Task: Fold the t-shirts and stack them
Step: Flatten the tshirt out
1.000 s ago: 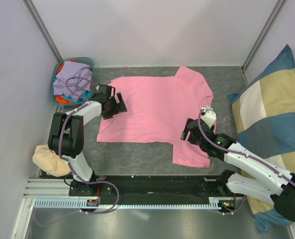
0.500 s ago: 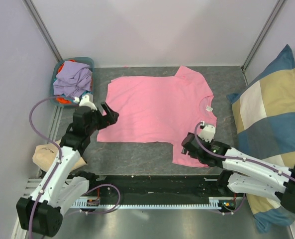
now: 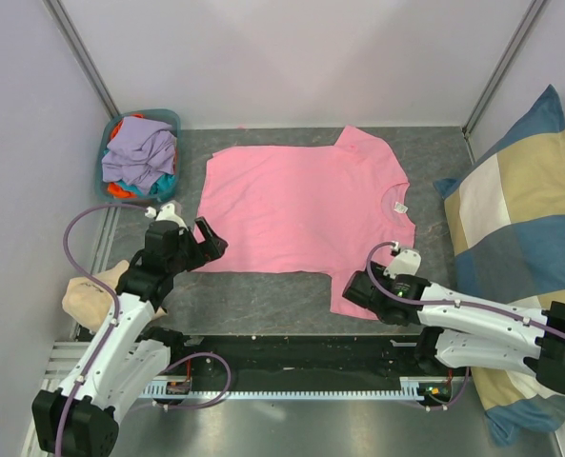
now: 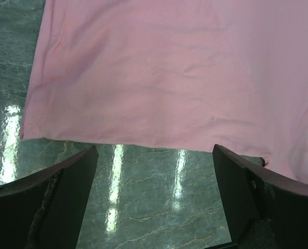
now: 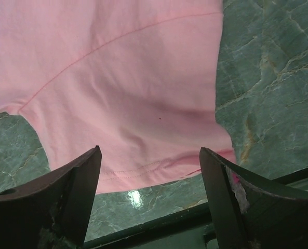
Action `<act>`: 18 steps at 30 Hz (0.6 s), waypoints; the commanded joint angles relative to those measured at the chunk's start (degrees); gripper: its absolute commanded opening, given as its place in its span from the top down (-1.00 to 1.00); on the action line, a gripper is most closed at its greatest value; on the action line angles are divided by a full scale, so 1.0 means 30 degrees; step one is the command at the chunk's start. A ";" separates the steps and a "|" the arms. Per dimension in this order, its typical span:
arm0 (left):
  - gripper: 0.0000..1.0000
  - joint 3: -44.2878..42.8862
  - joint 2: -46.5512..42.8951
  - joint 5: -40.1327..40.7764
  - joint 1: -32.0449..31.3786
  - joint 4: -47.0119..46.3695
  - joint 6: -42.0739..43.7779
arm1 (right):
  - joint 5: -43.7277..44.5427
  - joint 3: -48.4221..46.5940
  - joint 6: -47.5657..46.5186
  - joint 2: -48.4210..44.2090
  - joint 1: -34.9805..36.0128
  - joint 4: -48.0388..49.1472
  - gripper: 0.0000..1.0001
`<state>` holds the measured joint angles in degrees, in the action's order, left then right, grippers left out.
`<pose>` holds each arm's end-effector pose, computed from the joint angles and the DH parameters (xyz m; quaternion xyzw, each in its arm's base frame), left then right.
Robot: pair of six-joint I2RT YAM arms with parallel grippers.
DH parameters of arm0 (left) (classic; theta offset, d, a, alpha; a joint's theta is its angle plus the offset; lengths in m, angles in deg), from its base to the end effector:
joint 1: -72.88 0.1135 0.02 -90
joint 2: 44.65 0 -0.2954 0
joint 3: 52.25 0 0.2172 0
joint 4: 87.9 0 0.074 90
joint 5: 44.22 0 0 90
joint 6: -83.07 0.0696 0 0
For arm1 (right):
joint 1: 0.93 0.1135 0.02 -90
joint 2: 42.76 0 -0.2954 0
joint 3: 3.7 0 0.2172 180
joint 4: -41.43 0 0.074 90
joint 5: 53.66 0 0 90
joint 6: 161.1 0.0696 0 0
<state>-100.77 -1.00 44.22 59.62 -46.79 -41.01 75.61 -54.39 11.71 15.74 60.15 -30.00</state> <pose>0.1343 -0.0336 0.2510 -0.1551 0.8783 -0.1926 0.4092 0.0892 0.0704 0.2102 0.2077 0.9150 -0.0197 0.3454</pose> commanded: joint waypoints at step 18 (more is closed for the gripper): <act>-1.00 -0.3933 1.1951 0.0052 -0.0064 -0.8301 -0.0152 | 0.3171 -0.3740 -0.3958 -0.1072 0.0236 0.0624 -0.71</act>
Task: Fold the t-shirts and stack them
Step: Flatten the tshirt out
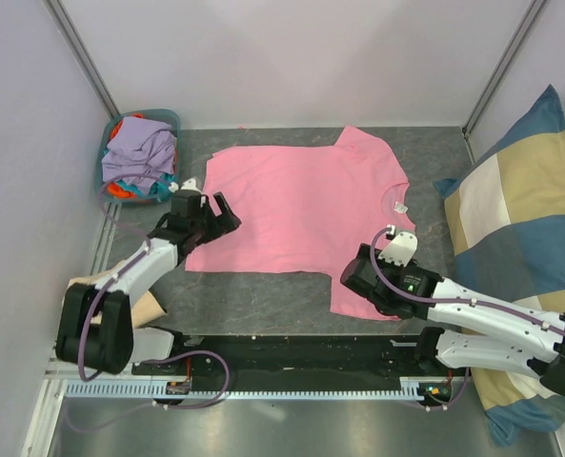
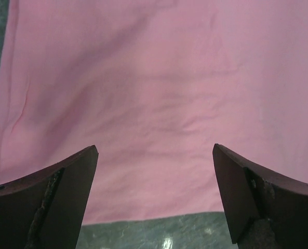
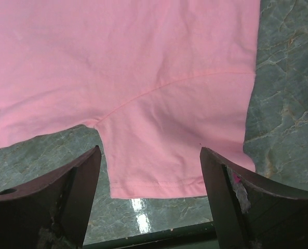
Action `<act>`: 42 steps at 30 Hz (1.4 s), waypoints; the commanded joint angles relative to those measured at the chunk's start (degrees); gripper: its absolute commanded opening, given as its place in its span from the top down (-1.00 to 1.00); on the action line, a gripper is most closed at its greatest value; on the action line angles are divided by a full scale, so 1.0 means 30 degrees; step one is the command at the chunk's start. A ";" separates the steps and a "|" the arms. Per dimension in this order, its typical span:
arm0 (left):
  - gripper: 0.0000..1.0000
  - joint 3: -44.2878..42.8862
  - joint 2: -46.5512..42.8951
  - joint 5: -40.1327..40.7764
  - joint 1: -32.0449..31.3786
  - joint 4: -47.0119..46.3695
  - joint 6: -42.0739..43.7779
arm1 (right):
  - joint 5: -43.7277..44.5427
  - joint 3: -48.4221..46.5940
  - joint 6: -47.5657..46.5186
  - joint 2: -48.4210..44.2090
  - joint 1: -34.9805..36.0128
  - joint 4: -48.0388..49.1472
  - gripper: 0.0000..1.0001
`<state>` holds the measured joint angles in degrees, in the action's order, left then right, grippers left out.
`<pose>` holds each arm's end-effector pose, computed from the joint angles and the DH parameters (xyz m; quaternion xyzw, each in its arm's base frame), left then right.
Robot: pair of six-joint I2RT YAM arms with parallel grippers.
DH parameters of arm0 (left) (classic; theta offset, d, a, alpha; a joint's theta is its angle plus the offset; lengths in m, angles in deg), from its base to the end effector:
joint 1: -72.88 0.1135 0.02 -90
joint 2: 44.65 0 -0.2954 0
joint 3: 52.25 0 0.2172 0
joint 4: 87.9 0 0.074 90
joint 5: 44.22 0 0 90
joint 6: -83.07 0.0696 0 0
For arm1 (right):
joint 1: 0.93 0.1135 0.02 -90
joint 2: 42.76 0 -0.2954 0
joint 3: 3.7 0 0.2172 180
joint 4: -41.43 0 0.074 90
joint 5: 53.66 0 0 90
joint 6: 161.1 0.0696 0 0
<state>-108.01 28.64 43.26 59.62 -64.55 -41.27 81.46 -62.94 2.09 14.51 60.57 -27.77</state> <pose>0.2433 -0.0605 0.2371 -0.1573 0.8956 -0.1860 0.3721 0.1030 0.0863 0.2559 0.1675 0.8929 0.0234 0.4173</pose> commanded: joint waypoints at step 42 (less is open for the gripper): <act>-1.00 -0.4864 0.8380 0.3597 0.1958 0.1665 0.0463 | 0.1335 -0.1010 -0.2130 -0.0489 0.0127 0.0525 -0.73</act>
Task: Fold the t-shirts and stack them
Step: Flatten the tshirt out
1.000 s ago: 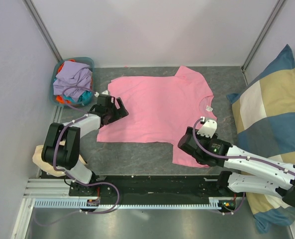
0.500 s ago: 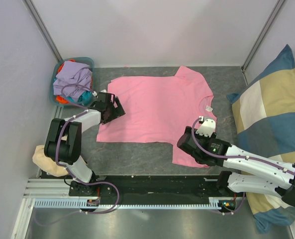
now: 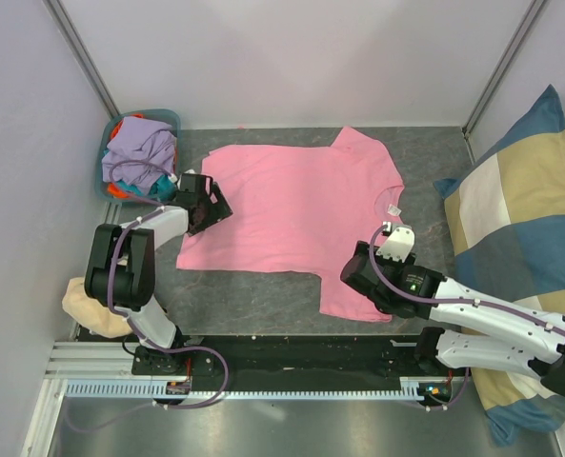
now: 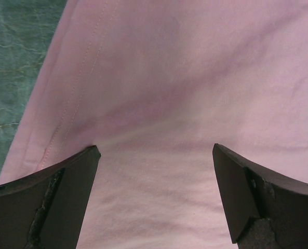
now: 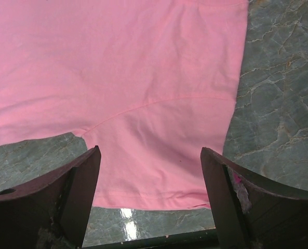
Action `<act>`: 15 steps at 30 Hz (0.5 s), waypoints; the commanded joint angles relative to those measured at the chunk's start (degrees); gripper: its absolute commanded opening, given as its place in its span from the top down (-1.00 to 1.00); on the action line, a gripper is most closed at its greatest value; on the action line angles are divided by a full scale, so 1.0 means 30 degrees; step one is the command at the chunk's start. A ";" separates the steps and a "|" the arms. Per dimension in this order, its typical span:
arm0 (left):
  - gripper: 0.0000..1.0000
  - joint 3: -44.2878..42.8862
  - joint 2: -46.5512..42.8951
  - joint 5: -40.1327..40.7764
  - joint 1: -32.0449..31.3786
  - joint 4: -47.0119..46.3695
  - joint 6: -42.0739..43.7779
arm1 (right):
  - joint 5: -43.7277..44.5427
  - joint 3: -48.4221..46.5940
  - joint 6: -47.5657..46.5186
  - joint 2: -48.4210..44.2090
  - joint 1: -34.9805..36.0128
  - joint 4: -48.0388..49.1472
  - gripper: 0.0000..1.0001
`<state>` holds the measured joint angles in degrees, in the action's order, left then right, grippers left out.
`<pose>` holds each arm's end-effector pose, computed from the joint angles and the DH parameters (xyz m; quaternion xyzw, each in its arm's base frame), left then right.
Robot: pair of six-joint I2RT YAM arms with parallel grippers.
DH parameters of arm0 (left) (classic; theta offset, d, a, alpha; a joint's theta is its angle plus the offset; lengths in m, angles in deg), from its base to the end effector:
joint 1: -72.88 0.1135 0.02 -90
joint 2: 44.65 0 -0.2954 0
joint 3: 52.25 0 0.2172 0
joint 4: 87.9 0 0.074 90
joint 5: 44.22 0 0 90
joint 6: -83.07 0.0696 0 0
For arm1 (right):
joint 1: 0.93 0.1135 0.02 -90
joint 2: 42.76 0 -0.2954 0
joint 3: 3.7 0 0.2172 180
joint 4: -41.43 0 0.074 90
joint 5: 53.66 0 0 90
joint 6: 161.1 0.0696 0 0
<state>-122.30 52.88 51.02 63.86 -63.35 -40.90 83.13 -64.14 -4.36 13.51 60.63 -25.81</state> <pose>0.3364 -0.0470 0.1932 -0.2186 0.9191 -0.0789 0.3182 0.1054 0.0881 0.2665 0.1327 0.8875 0.0240 0.4407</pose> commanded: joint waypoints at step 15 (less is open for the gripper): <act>-1.00 -0.0509 -0.5904 -0.1509 0.0164 0.1146 0.0573 | -0.2235 0.0648 0.3267 0.0988 0.0192 -0.3235 -0.74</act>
<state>-122.22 41.95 48.42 64.69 -60.71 -40.88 79.87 -65.17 -1.10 15.39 60.74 -31.29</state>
